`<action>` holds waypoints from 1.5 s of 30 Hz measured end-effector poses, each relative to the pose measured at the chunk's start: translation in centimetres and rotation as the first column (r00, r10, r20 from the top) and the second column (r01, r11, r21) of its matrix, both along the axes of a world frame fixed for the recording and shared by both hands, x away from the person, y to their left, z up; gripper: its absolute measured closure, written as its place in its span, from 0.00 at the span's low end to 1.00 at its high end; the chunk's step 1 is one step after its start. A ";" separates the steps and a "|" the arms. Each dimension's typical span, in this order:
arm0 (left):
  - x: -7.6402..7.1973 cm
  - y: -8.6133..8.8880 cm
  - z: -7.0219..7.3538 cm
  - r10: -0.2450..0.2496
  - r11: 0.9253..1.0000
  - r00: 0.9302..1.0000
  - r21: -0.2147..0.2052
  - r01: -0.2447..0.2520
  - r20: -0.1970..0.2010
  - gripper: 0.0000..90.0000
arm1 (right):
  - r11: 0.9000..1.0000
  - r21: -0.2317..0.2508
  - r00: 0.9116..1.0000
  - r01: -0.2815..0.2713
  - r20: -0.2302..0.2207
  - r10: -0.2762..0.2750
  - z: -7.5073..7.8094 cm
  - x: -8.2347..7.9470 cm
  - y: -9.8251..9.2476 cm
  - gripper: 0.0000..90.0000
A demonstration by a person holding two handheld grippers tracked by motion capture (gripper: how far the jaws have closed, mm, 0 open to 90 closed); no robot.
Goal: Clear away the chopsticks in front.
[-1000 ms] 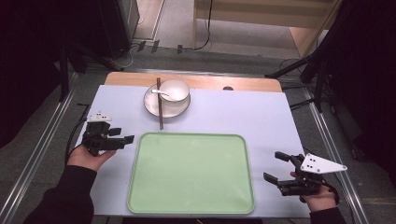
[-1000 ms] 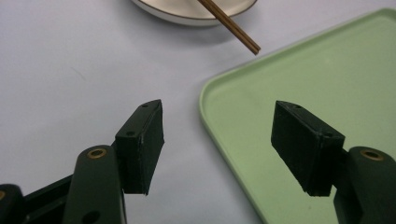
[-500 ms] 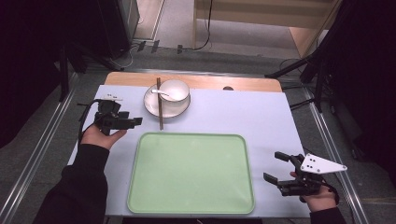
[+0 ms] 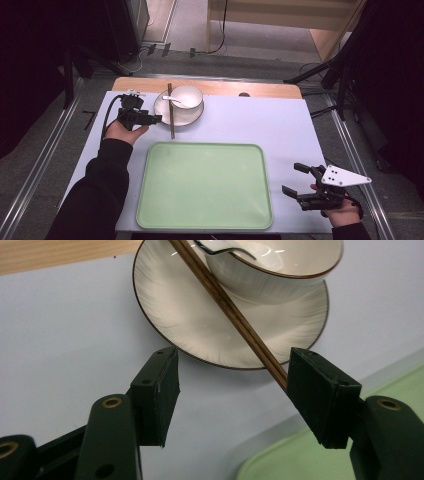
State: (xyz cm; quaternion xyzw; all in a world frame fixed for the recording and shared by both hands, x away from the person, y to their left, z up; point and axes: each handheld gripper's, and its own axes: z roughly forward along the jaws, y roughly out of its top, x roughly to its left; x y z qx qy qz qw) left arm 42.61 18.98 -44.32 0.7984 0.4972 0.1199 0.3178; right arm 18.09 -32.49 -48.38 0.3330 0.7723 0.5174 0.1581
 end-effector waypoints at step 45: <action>4.3 -3.3 -4.4 0.176 0.984 0.984 -0.006 -0.177 -0.039 0.71 | 1.000 -0.027 1.000 0.010 0.003 -0.010 0.0 -1.0 -0.3 0.16</action>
